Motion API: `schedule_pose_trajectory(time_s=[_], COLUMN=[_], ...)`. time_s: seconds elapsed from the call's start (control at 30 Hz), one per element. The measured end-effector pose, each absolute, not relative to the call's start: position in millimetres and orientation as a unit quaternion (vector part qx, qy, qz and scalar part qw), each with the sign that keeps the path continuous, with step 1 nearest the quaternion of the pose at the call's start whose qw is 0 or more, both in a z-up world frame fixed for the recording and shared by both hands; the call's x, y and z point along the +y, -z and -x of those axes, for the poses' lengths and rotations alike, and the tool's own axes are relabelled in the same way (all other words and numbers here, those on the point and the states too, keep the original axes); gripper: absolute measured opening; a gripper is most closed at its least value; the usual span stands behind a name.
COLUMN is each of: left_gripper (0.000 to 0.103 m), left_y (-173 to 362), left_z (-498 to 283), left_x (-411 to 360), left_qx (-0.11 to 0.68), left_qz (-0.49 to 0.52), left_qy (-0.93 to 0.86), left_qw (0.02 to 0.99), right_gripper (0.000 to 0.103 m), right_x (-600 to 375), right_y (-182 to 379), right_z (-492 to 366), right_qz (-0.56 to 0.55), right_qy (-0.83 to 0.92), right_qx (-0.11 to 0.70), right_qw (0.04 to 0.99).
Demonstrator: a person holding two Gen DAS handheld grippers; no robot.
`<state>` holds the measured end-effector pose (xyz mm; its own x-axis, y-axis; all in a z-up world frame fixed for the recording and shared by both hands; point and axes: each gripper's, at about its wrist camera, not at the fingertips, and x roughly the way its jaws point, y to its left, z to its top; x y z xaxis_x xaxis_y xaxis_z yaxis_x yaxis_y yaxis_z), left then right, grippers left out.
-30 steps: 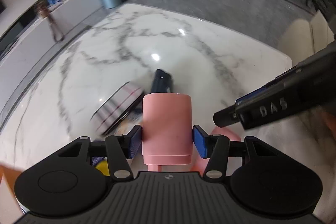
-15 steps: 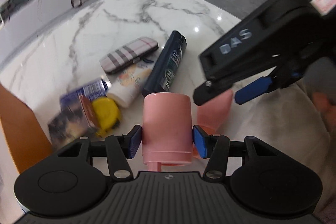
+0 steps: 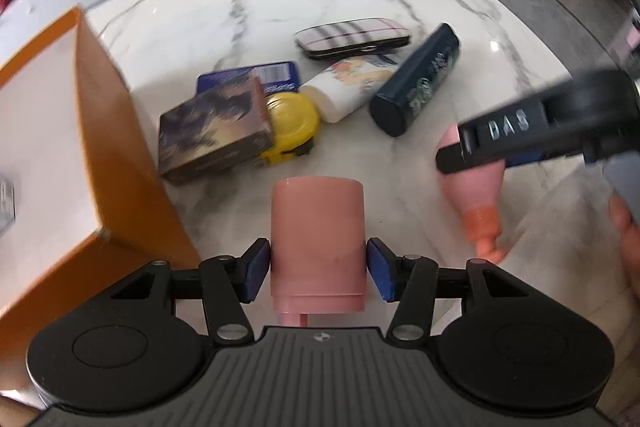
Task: Organize rigid objects
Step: 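Carry the pink cup with the left tool while the right tool carries the pink bottle into the orange box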
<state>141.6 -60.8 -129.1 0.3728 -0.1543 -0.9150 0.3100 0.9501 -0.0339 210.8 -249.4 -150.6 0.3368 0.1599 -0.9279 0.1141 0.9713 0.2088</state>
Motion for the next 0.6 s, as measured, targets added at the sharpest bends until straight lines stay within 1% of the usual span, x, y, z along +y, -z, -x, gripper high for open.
schedule_pose_trajectory(time_s=[0.07, 0.13, 0.2, 0.27, 0.5, 0.6], left_gripper=[0.063, 0.068, 0.069, 0.070, 0.069, 0.067], left_y=[129, 129, 126, 127, 129, 128], left_z=[-145, -147, -148, -152, -158, -160], left_x=[-54, -50, -46, -48, -59, -60], left_qx=[0.548, 0.549, 0.548, 0.554, 0.562, 0.560], left_qz=[-0.051, -0.039, -0.029, -0.030, -0.044, -0.042], left_qy=[0.136, 0.135, 0.135, 0.138, 0.137, 0.132], left_qw=[0.824, 0.824, 0.825, 0.821, 0.815, 0.817], right_gripper=[0.048, 0.048, 0.049, 0.053, 0.054, 0.054], right_x=[-244, -238, -236, -239, -244, -245], right_y=[152, 152, 153, 154, 155, 155], right_z=[-210, -208, -204, -201, -197, -198], right_qz=[-0.116, -0.103, -0.093, -0.099, -0.124, -0.129], right_qy=[-0.044, -0.070, -0.084, -0.084, -0.078, -0.080], right_qx=[0.573, 0.569, 0.566, 0.571, 0.563, 0.560], right_qw=[0.810, 0.813, 0.815, 0.811, 0.814, 0.815])
